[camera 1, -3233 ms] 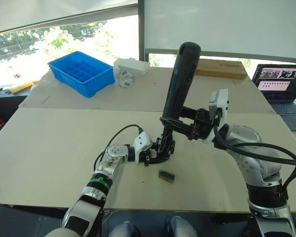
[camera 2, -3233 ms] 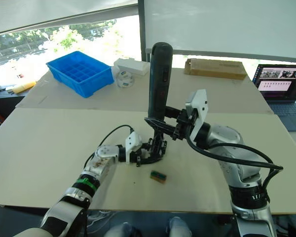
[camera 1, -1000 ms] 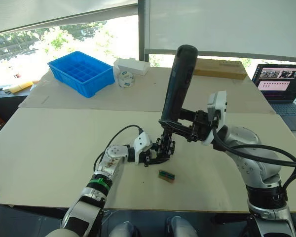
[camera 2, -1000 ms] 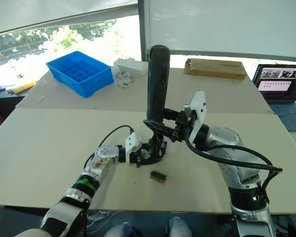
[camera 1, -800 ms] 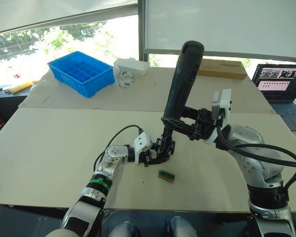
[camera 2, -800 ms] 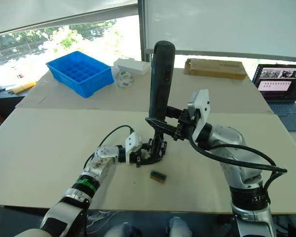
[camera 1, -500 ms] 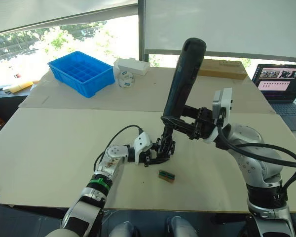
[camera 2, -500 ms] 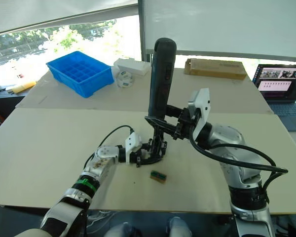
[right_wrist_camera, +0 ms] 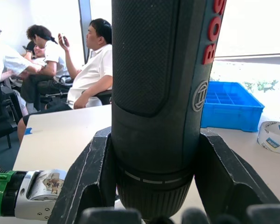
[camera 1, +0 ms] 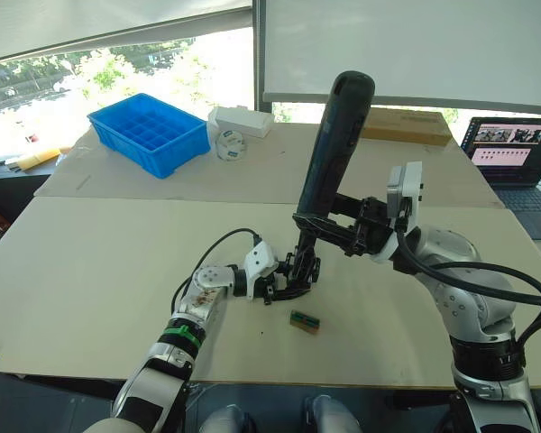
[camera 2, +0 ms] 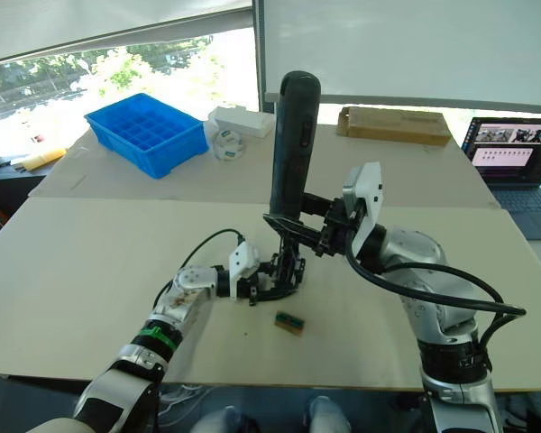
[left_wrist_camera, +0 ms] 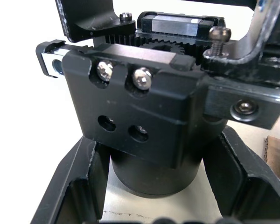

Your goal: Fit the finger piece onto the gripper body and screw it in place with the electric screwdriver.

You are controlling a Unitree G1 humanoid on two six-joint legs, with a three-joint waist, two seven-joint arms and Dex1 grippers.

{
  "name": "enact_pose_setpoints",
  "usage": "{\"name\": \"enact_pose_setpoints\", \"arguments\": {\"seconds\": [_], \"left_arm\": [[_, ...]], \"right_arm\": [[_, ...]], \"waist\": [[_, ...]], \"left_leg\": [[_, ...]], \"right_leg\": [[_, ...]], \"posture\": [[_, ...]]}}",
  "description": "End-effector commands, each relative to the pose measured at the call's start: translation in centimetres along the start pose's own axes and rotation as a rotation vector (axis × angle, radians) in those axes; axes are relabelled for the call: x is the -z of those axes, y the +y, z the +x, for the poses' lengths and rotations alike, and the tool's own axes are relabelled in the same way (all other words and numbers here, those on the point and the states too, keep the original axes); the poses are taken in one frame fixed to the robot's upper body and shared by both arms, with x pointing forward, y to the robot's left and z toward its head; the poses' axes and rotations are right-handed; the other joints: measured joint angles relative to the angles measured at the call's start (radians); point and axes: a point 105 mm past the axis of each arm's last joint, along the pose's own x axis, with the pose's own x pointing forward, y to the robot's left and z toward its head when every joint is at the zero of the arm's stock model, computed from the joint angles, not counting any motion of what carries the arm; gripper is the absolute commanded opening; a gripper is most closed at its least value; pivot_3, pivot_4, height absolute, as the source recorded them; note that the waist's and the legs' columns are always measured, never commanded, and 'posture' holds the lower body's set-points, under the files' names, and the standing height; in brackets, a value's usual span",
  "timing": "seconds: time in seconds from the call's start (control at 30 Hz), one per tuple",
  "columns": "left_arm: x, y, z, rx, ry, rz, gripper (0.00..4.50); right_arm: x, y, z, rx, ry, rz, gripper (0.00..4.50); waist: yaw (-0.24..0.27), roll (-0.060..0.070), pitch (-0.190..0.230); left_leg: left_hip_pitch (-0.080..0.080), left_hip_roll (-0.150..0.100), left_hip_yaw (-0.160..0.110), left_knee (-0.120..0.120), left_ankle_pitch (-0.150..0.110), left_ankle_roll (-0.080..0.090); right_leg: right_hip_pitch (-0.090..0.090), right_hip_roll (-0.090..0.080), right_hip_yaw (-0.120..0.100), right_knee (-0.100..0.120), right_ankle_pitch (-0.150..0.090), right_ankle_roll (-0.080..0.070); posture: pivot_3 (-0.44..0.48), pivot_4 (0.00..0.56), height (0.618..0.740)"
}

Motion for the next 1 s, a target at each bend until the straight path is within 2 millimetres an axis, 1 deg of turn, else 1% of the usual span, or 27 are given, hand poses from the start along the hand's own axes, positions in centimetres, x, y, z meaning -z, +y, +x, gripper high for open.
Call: {"name": "enact_pose_setpoints", "arguments": {"seconds": [0.03, 0.7, 1.0], "left_arm": [[1.74, -1.18, 0.09, 0.029, 0.038, -0.050, 2.36], [1.76, -1.27, 0.13, 0.031, 0.038, -0.053, 2.36], [1.76, -1.27, 0.14, 0.032, 0.039, -0.053, 2.36]], "right_arm": [[-1.46, 0.37, 0.11, -0.020, -0.042, -0.043, 1.92], [-0.72, 0.55, 0.24, -0.022, -0.009, -0.028, 1.92], [-0.77, 0.58, 0.12, -0.022, -0.009, -0.030, 1.92]], "waist": [[0.000, 0.000, 0.000], [0.000, 0.000, 0.000], [0.000, 0.000, 0.000]], "left_leg": [[0.000, 0.000, 0.000, 0.000, 0.000, 0.000], [0.000, 0.000, 0.000, 0.000, 0.000, 0.000], [0.000, 0.000, 0.000, 0.000, 0.000, 0.000]], "right_leg": [[0.000, 0.000, 0.000, 0.000, 0.000, 0.000], [0.000, 0.000, 0.000, 0.000, 0.000, 0.000], [0.000, 0.000, 0.000, 0.000, 0.000, 0.000]], "posture": [[0.000, 0.150, 0.740], [0.000, 0.150, 0.740], [0.000, 0.150, 0.740]]}}
